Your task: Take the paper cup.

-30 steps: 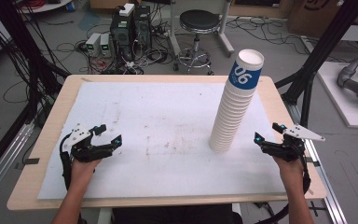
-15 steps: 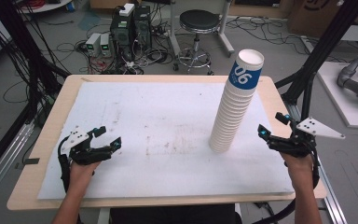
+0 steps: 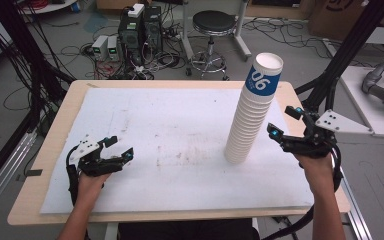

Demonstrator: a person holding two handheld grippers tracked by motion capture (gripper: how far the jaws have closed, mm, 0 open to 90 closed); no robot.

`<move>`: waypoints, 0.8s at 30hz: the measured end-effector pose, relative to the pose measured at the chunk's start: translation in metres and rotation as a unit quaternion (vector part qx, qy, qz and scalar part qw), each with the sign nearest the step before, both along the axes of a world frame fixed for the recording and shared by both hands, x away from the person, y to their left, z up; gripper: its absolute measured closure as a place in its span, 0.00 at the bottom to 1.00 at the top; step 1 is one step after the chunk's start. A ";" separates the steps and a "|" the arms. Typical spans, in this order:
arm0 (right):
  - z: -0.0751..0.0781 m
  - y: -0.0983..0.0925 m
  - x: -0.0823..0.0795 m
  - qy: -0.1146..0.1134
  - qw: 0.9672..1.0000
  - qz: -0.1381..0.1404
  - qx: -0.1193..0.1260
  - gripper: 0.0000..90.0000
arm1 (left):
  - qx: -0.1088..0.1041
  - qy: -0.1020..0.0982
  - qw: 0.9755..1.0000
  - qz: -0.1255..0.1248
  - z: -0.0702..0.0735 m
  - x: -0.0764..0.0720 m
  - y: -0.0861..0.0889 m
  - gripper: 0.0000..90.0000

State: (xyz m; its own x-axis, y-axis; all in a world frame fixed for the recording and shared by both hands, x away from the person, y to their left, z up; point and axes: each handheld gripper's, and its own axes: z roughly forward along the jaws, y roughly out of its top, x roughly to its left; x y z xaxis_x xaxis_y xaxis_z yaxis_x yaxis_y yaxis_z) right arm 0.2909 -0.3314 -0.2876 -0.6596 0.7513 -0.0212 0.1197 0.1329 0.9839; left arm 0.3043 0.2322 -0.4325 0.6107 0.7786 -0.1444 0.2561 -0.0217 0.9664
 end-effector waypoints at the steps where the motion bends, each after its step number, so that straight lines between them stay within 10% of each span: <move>1: 0.002 0.002 0.004 0.003 1.000 0.002 -0.003 0.18 | 0.002 0.002 1.000 -0.004 0.000 0.001 -0.001 0.19; 24: 0.017 0.035 0.060 0.024 0.998 0.058 -0.022 0.14 | 0.003 0.004 1.000 -0.009 0.000 0.003 -0.003 0.19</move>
